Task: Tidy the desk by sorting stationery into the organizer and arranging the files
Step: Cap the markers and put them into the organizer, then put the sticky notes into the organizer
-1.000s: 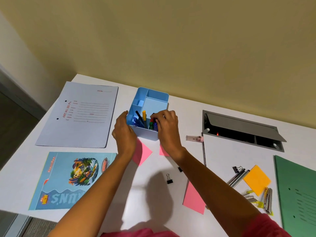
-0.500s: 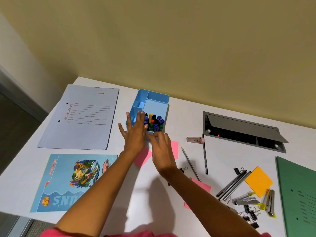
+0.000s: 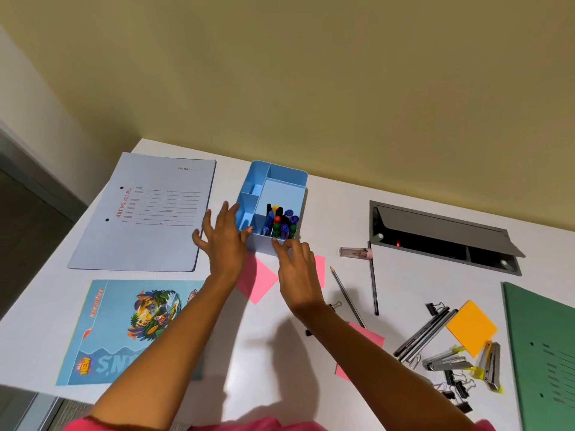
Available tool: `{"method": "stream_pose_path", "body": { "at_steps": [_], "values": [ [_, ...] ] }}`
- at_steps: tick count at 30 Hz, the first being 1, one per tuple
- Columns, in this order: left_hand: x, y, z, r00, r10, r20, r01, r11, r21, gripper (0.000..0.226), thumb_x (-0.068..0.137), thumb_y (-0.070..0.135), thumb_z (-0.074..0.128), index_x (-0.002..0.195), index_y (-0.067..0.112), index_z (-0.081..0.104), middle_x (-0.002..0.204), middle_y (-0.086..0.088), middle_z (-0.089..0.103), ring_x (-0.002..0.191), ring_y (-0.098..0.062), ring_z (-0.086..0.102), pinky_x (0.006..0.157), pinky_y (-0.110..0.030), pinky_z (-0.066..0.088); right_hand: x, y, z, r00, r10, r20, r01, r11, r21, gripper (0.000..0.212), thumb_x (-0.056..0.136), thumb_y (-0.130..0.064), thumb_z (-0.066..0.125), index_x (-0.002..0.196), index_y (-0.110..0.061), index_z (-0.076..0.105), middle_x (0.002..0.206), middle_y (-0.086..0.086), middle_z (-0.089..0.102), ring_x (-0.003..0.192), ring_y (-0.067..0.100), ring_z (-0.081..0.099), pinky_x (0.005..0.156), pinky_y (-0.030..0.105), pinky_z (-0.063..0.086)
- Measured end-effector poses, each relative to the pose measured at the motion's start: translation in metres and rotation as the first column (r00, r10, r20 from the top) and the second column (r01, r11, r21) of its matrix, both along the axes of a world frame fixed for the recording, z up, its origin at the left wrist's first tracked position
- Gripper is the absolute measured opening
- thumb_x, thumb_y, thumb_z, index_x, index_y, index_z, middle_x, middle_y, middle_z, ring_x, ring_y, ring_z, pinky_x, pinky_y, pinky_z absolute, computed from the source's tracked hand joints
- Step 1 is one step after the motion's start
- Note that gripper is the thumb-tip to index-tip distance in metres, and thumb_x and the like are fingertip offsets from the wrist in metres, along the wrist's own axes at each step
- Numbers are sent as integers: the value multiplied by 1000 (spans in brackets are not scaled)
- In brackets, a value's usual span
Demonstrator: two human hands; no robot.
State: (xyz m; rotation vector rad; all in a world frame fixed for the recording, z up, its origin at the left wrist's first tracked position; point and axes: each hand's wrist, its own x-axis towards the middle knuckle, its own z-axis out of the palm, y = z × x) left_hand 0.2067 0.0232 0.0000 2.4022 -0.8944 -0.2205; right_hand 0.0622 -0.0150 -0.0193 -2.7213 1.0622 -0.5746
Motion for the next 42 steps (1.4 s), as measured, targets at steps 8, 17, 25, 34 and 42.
{"method": "stream_pose_path", "body": {
  "at_steps": [8, 17, 25, 34, 42],
  "values": [
    [5, 31, -25, 992, -57, 112, 57, 998, 6, 35, 90, 13, 61, 122, 27, 60, 139, 1, 53, 144, -26, 22, 106, -56, 9, -12, 0, -8, 987, 17, -158, -36, 992, -121, 73, 60, -6, 81, 129, -9, 56, 98, 10, 65, 83, 24, 62, 68, 28, 51],
    [-28, 47, -25, 995, -82, 61, 80, 996, 31, 37, 92, 18, 58, 127, 33, 56, 146, 3, 45, 144, -24, 21, 106, -53, 12, -32, 9, -28, 994, -107, -29, 104, 989, -103, 57, 79, 7, 45, 135, -2, 46, 98, 10, 57, 82, 24, 51, 71, 31, 42],
    [-60, 62, -28, 965, 165, -203, -179, 982, -56, 70, 86, 12, 64, 145, 19, 28, 138, -11, 48, 125, -33, 42, 101, -49, 32, -39, 15, -50, 990, -116, 82, 108, 990, 95, 33, 71, 9, 54, 101, -1, 62, 89, 10, 61, 79, 27, 56, 70, 33, 49],
    [-66, 70, -66, 984, -141, -104, 166, 944, 284, 94, 65, 23, 83, 142, 8, 31, 137, -14, 45, 115, -34, 49, 92, -40, 42, -17, 42, -61, 980, -148, 133, 78, 902, 425, 33, 56, 5, 69, 89, 5, 65, 73, 15, 65, 64, 30, 64, 61, 30, 56],
    [-60, 70, -52, 986, -108, -129, 152, 899, 411, 71, 69, 30, 81, 126, 11, 43, 120, -15, 49, 109, -31, 45, 88, -36, 39, -8, 42, -50, 964, -265, -8, 216, 769, 601, 32, 73, 0, 68, 105, 3, 62, 94, 19, 66, 89, 32, 61, 74, 21, 36]
  ]
}}
